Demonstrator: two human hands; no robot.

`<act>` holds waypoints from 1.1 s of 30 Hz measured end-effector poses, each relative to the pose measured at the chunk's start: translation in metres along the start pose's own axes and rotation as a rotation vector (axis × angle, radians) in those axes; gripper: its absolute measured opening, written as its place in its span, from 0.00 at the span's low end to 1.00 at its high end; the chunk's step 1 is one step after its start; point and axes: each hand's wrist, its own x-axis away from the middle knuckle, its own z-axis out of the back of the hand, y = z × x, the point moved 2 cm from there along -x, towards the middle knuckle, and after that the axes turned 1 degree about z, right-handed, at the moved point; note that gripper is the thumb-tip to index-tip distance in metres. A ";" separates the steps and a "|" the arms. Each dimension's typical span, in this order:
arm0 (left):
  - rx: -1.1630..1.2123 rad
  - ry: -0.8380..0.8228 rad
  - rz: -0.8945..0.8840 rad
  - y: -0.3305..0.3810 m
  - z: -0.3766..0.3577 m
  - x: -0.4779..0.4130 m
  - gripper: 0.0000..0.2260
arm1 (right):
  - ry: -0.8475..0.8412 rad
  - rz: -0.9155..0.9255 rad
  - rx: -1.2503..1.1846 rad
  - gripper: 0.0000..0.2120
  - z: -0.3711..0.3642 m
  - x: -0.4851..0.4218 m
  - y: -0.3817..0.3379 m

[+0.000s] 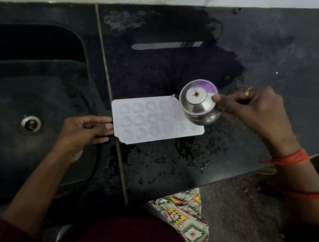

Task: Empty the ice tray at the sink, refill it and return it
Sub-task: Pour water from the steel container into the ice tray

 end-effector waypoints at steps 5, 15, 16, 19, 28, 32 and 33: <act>-0.006 0.002 0.003 -0.001 0.001 0.000 0.17 | 0.000 0.002 0.003 0.13 0.001 0.001 -0.001; -0.005 0.004 -0.006 0.002 -0.002 0.004 0.18 | -0.011 -0.004 -0.001 0.13 0.001 0.004 -0.002; -0.004 0.004 -0.007 0.003 -0.003 0.005 0.17 | -0.012 -0.009 -0.008 0.13 0.001 0.004 -0.002; -0.010 0.004 -0.005 0.003 -0.003 0.005 0.17 | -0.015 -0.040 -0.060 0.13 0.001 0.005 0.000; -0.028 0.002 -0.005 0.005 -0.003 0.006 0.13 | -0.033 -0.113 -0.216 0.15 0.002 0.012 0.002; -0.038 0.013 -0.001 0.005 -0.003 0.006 0.11 | -0.042 -0.094 -0.165 0.14 0.004 0.017 0.002; -0.040 0.012 -0.001 0.005 -0.004 0.006 0.11 | -0.045 -0.096 -0.155 0.14 0.005 0.018 0.002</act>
